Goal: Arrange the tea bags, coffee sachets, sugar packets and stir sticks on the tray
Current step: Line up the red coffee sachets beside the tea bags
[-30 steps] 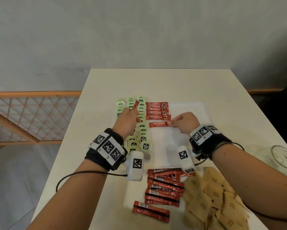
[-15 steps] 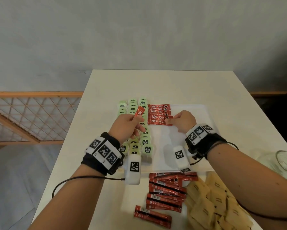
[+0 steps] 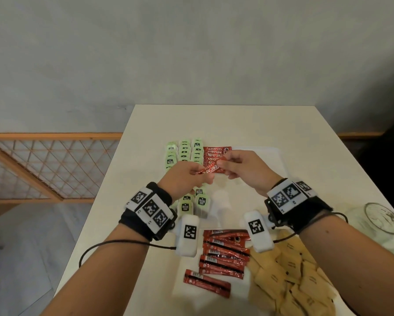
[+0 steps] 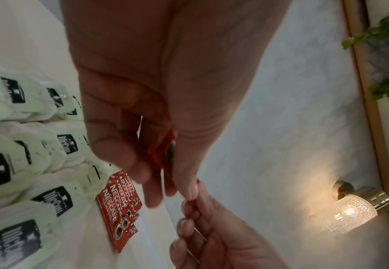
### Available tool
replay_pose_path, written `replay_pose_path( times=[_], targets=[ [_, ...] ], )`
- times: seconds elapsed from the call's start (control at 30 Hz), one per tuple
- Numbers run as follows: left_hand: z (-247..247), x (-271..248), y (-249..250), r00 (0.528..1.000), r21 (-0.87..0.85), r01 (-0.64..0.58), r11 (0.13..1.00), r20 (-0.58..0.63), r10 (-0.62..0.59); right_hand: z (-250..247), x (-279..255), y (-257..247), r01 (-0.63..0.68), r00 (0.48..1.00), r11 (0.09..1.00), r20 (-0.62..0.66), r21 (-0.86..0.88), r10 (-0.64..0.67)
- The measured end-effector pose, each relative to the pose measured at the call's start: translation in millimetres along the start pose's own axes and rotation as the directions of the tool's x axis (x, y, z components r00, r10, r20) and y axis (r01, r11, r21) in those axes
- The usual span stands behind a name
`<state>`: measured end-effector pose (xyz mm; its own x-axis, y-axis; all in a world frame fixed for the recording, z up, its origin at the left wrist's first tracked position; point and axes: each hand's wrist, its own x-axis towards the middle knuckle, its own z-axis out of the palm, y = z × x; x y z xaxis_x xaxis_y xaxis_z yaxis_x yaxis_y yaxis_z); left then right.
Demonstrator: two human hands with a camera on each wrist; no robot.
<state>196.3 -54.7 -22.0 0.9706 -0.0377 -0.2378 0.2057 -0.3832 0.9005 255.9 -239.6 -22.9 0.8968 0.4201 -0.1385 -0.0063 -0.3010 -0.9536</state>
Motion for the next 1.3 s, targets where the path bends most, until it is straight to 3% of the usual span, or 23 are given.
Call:
replay_pose_path(
  times=[0.13,0.23,0.37,0.5,0.63,0.87,1.03,1.17,1.3],
  targets=[
    [3.5,-7.4,3.7,0.997,0.040,-0.072,0.997,-0.021,0.073,-8.6,-10.1,-9.3,0.027,0.999,0.995,0.044,-0.099,-0.023],
    [11.3,-11.3,11.2,0.996,0.117,-0.087,0.989,0.015,0.086,-6.0,-18.2,-20.8,0.056,0.997,0.997,0.045,-0.048,-0.054],
    [27.0,-14.4,17.1,0.995,-0.147,-0.076,0.986,-0.079,0.065,-7.0,-27.1,-24.8,0.020,1.000,0.999,-0.011,-0.043,-0.021],
    [38.1,-13.7,16.2,0.972,-0.407,-0.074,0.910,-0.233,-0.025,-9.1,-36.4,-17.4,-0.101,0.990,0.990,0.086,-0.101,0.110],
    [45.2,-12.1,15.8,0.962,-0.540,-0.047,0.840,-0.252,-0.108,-9.4,-39.7,-9.3,-0.114,0.989,0.993,0.100,0.008,0.113],
    [34.5,-8.2,18.6,0.968,-0.578,0.007,0.816,-0.202,-0.151,-24.2,-29.2,-3.8,-0.102,0.994,0.991,-0.040,0.088,0.105],
    [15.6,-0.8,12.8,0.953,-0.538,0.008,0.843,-0.252,-0.170,-36.5,-14.0,6.3,-0.134,0.988,0.987,-0.069,0.091,0.140],
    [0.0,6.3,5.2,0.932,-0.491,-0.004,0.871,-0.318,-0.176,-41.8,0.1,29.5,-0.273,0.961,0.956,-0.062,-0.110,0.268],
    [-5.1,12.5,-0.5,0.939,-0.433,0.012,0.901,-0.306,-0.159,-34.6,15.8,52.2,-0.399,0.916,0.877,-0.075,-0.267,0.394]
  ],
)
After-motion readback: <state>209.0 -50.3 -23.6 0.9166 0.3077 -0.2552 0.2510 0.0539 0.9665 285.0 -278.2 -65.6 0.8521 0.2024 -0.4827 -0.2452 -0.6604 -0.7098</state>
